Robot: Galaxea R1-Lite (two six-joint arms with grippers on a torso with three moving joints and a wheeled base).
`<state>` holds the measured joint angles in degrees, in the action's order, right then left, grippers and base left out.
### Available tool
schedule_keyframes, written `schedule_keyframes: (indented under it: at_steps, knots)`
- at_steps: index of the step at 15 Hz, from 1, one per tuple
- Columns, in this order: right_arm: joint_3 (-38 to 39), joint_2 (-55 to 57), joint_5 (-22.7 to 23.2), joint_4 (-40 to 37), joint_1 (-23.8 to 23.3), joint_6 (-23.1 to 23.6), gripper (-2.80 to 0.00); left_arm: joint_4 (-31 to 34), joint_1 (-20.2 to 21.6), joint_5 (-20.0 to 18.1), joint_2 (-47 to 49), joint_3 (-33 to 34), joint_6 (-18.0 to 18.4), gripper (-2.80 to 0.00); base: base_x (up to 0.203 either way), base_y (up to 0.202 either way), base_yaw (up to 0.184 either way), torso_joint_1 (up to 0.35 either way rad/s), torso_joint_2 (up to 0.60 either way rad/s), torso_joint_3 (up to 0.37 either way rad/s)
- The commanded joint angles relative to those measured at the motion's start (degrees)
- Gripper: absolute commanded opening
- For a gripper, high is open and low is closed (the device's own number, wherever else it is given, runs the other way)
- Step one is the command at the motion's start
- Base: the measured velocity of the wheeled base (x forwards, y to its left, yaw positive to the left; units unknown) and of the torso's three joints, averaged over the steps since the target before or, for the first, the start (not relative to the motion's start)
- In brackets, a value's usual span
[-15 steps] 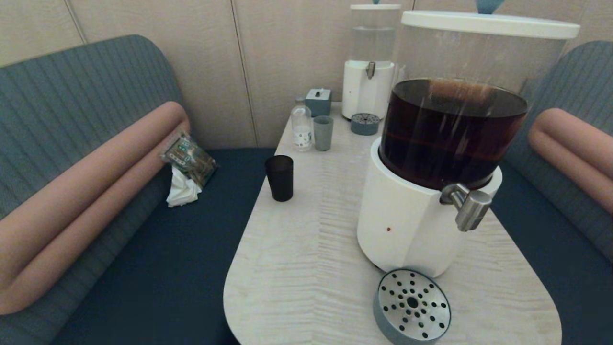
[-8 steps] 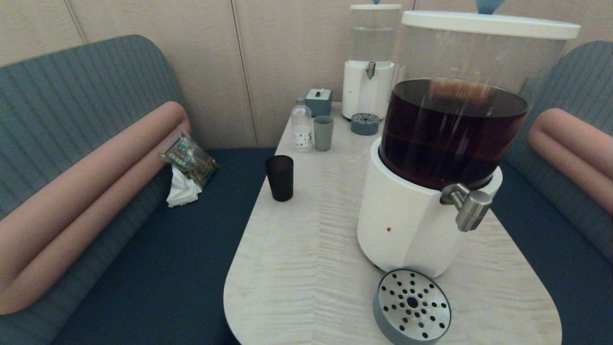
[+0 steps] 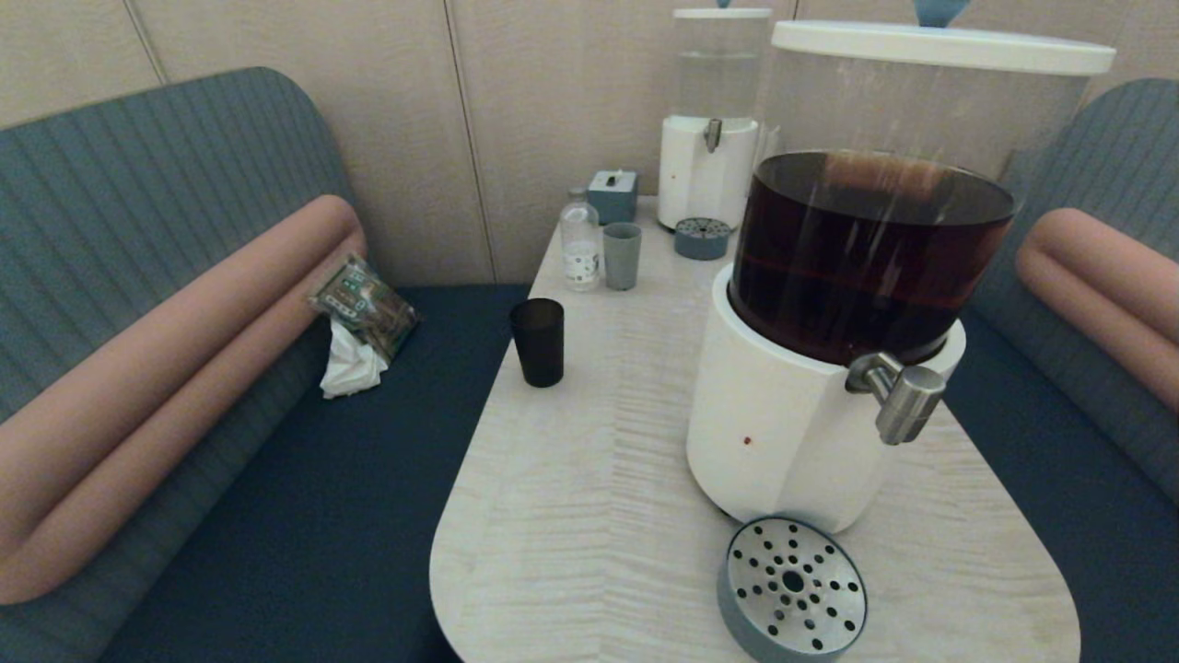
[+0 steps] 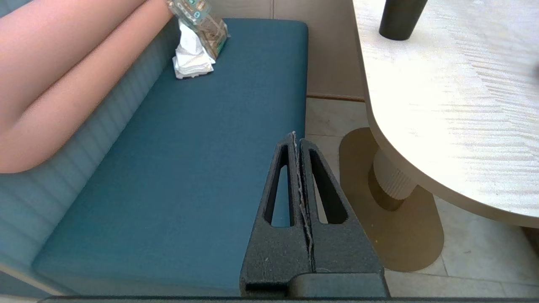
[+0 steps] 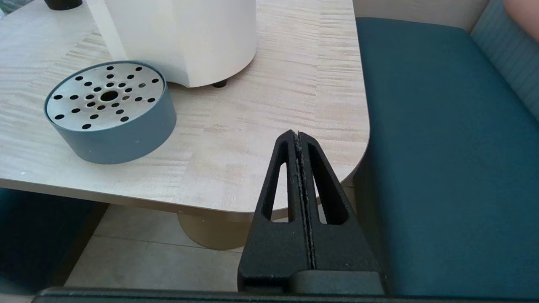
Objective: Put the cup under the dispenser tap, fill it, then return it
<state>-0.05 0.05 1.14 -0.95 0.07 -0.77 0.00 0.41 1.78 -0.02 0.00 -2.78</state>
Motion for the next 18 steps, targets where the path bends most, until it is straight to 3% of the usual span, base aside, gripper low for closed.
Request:
schedule_keyframes:
  at_steps: [1, 18]
  knots:
    - [0.0, 0.0, 0.0, 0.1, 0.0, 0.0, -2.8, 0.0, 0.0, 0.1, 0.1, 0.0, 0.0, -2.8, 0.0, 0.0, 0.0, 0.0, 0.0, 0.0]
    - [0.0, 0.0, 0.0, 0.1, 0.0, 0.0, -2.8, -0.3, 0.0, 0.1, 0.1, 0.1, 0.0, -2.8, 0.0, 0.0, 0.0, 0.0, 0.0, 0.0]
